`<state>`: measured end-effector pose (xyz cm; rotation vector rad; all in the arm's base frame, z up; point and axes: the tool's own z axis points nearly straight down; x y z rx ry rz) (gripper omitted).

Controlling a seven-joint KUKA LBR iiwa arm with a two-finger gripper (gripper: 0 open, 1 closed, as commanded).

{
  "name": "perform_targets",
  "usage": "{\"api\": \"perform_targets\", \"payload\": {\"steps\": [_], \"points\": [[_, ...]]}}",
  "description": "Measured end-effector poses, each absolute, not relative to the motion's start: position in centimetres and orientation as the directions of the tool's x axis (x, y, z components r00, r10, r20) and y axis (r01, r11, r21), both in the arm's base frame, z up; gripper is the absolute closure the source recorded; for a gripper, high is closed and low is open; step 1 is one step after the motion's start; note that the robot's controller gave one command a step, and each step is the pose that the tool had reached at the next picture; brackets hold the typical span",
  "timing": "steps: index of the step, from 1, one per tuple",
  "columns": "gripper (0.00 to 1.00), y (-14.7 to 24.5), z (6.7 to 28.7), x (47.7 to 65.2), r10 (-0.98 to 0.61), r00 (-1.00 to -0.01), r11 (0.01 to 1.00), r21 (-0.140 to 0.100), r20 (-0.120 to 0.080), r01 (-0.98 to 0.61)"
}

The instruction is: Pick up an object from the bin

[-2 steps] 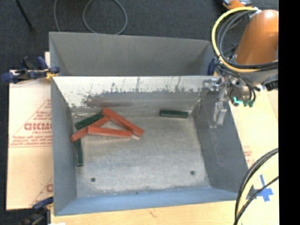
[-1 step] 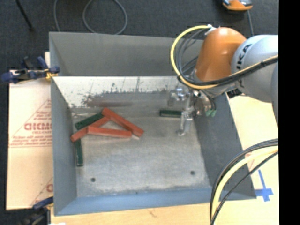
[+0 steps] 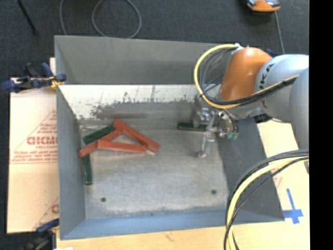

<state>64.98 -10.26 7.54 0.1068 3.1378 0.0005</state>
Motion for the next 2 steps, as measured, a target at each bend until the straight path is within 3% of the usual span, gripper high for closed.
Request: {"api": "perform_targets", "payload": {"steps": [1,2], "points": [[0.0,-1.9,7.1,65.3,0.017,-1.0,1.0,-0.002,0.008,0.017],[0.0,10.5,8.8,64.6,-0.13,-0.991,0.991,0.003,-0.008,-0.13]]}}
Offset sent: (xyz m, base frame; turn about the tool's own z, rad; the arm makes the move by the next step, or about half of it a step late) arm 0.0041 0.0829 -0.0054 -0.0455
